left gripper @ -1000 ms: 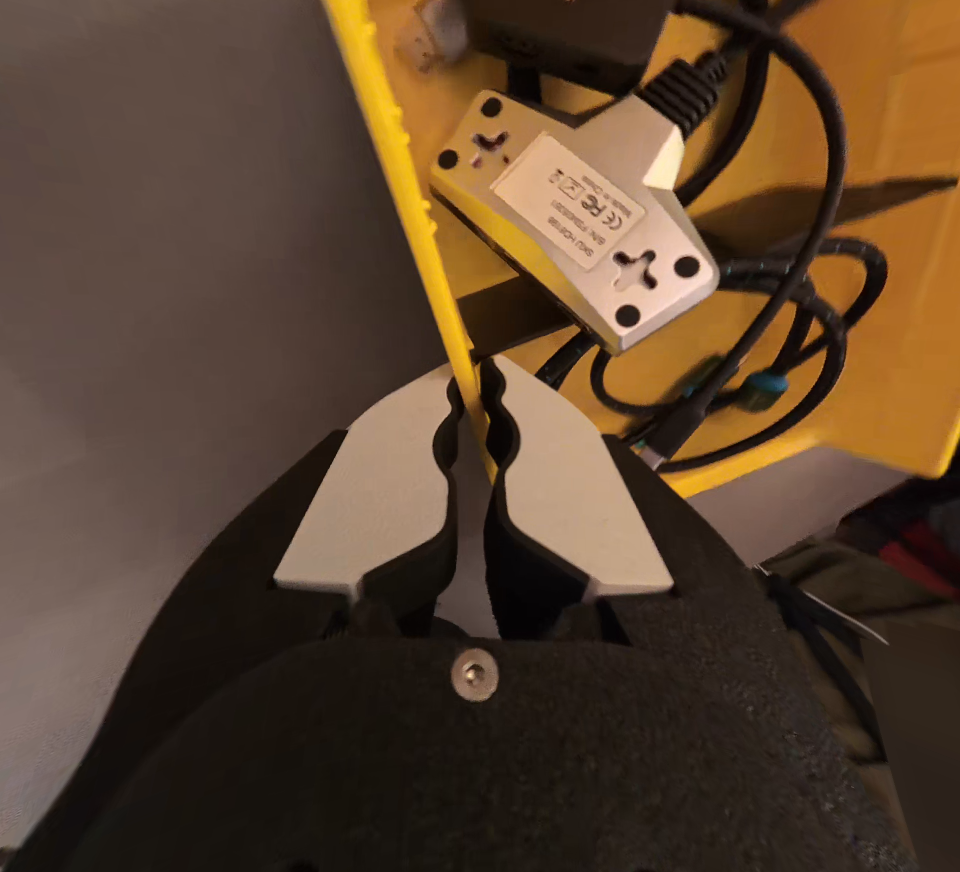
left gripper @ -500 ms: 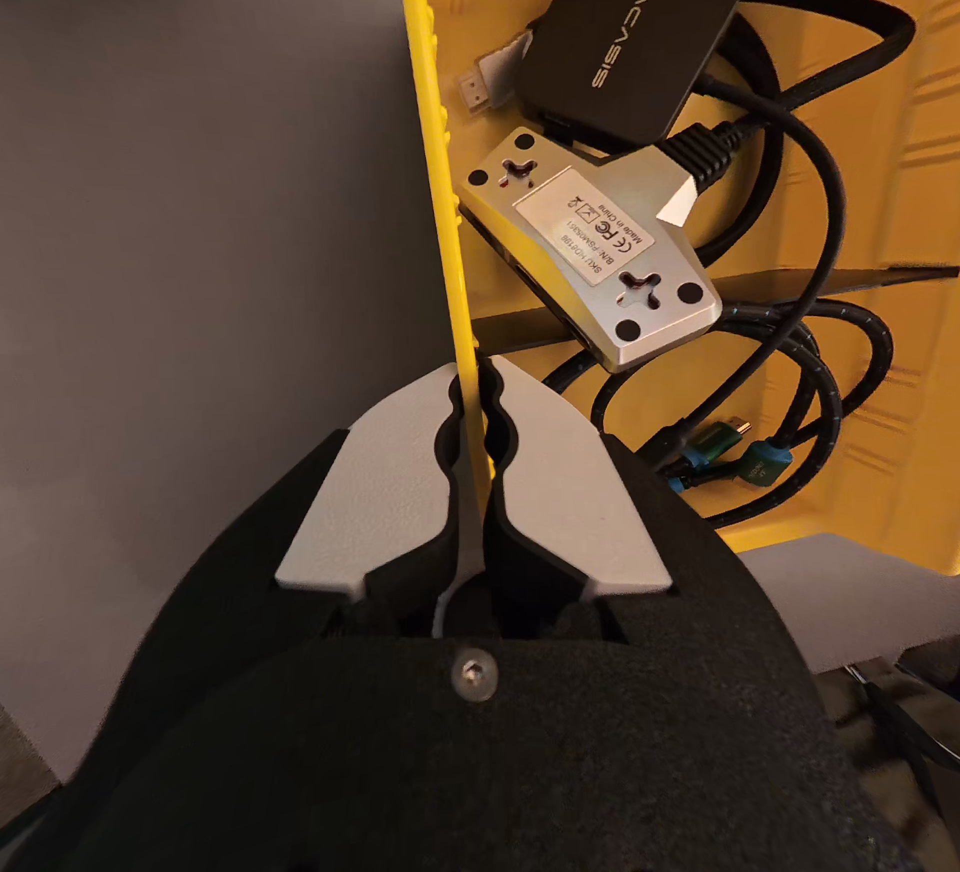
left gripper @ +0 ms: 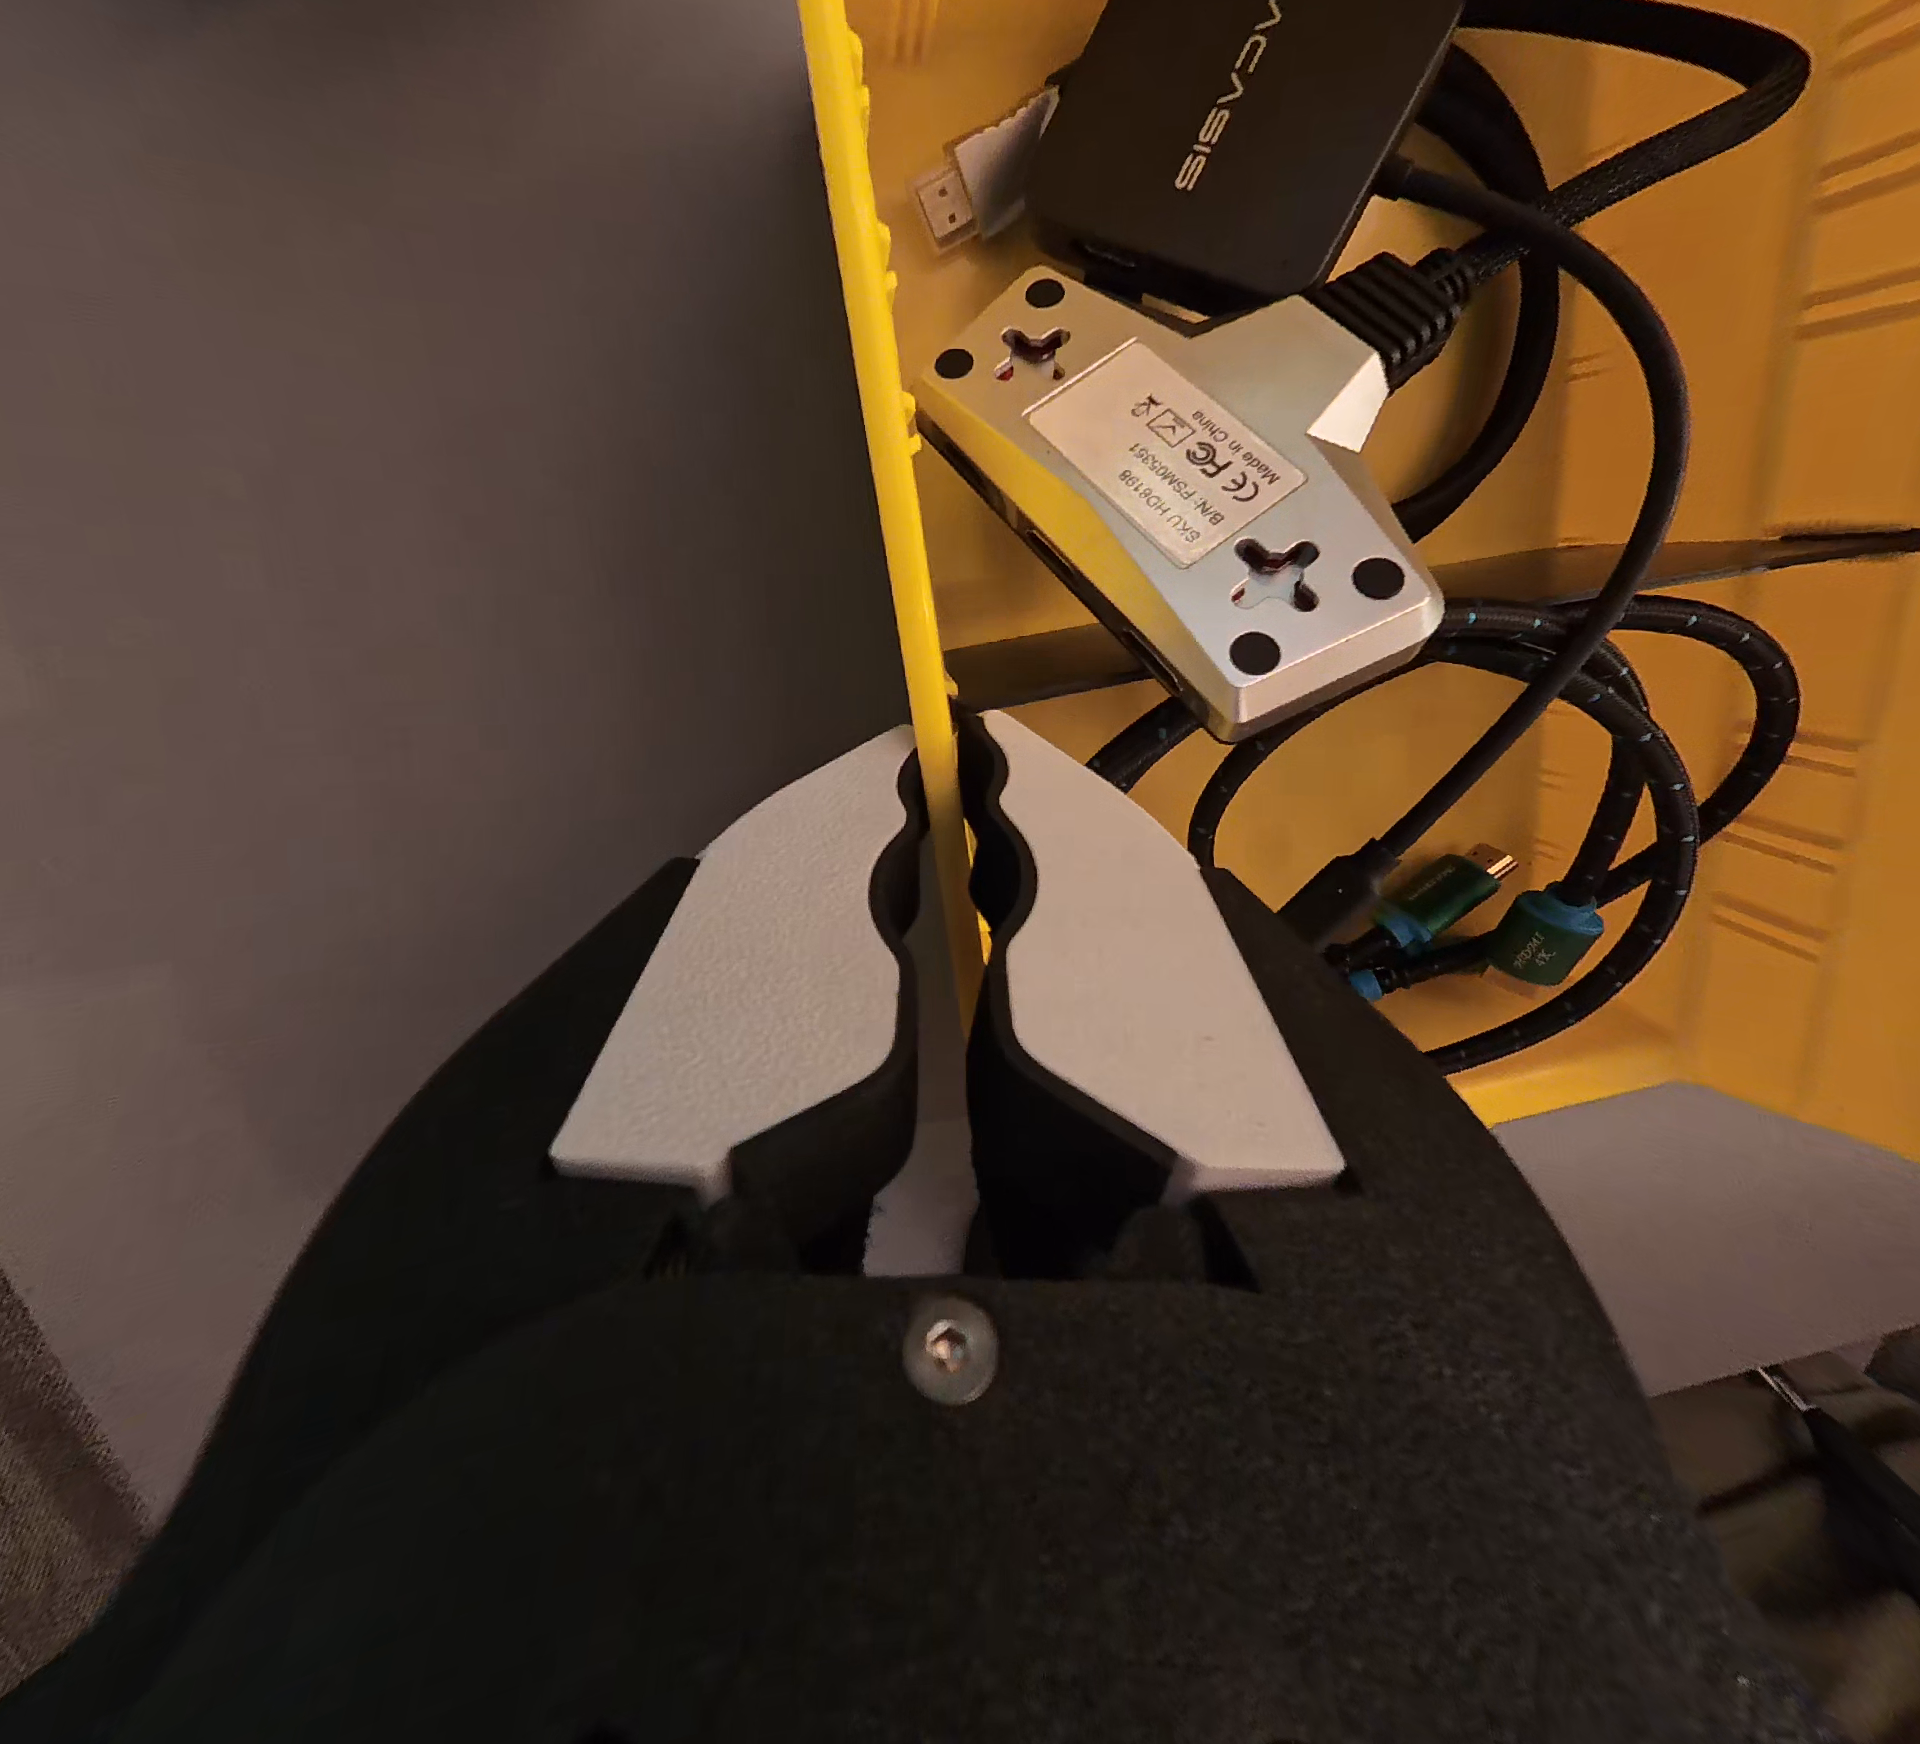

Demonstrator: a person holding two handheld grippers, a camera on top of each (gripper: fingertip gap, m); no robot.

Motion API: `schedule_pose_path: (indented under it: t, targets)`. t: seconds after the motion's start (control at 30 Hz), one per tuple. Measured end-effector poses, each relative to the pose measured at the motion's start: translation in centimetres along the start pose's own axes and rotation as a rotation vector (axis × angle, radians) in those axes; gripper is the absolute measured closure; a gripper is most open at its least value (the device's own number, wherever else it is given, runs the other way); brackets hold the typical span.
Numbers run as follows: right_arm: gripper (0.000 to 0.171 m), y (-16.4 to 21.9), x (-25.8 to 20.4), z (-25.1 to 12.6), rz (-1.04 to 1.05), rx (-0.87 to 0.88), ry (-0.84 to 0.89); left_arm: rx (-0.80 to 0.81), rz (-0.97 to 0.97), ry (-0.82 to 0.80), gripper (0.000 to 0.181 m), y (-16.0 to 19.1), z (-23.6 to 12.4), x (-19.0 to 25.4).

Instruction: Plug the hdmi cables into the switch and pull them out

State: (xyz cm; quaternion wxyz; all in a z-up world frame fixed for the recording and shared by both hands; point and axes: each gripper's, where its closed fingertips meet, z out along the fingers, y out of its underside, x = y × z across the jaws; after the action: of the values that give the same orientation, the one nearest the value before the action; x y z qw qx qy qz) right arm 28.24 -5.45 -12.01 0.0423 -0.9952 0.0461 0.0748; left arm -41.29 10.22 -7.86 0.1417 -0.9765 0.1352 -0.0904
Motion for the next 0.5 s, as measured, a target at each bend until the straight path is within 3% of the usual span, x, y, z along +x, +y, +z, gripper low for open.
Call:
schedule_pose_path:
  t: [0.5]
  targets:
    - [0.162, 0.6, 1.8, -0.3, -0.039, 0.001, 0.08, 0.077, 0.052, -0.092, 0.175, -0.3, -0.3, -2.5]
